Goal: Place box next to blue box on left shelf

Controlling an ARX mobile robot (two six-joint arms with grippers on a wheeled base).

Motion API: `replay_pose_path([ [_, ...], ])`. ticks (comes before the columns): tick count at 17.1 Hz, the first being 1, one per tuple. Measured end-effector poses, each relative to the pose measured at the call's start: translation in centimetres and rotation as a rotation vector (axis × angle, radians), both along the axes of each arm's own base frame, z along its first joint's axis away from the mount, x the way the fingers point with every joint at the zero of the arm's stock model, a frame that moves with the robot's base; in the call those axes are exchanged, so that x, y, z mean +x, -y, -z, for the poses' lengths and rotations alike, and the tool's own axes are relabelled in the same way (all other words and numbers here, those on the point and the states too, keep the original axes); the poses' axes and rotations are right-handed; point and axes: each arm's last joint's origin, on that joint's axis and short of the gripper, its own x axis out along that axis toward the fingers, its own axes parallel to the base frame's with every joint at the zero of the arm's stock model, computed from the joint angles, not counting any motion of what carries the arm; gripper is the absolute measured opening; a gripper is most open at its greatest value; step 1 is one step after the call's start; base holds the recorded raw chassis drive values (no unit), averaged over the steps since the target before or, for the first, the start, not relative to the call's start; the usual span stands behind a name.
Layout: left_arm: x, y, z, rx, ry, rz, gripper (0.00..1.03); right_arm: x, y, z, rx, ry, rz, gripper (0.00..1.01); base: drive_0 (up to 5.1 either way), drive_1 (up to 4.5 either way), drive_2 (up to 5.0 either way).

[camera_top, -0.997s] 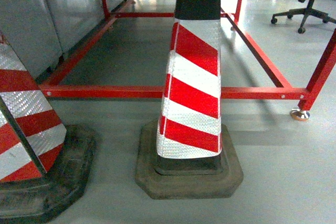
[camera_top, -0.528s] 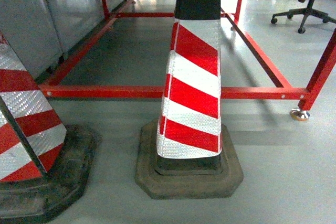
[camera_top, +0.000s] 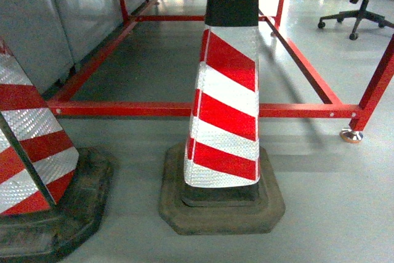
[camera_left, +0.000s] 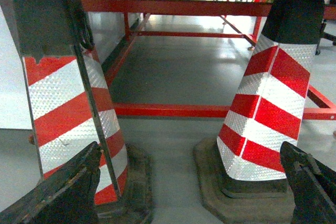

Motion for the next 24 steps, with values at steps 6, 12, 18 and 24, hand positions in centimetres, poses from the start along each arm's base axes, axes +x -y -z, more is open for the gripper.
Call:
replay_pose_path([
  [6, 0.00, -0.01, -0.01, 0.003, 0.001, -0.003, 0.98, 0.00, 0.00, -0.01, -0.001, 0.002, -0.001, 0.98, 0.0, 0.00, 0.0],
  [12, 0.00, 0.00, -0.01, 0.011, 0.002, 0.000, 0.98, 0.00, 0.00, 0.00, 0.000, 0.000, 0.000, 0.98, 0.0, 0.00, 0.0],
  [18, 0.00, 0.00, -0.01, 0.010, 0.001, -0.001, 0.98, 0.00, 0.00, -0.01, 0.000, 0.002, 0.000, 0.98, 0.0, 0.00, 0.0],
  [24, 0.00, 0.00, 0.00, 0.010, 0.001, -0.001, 0.98, 0.00, 0.00, -0.02, 0.000, 0.002, 0.000, 0.98, 0.0, 0.00, 0.0],
])
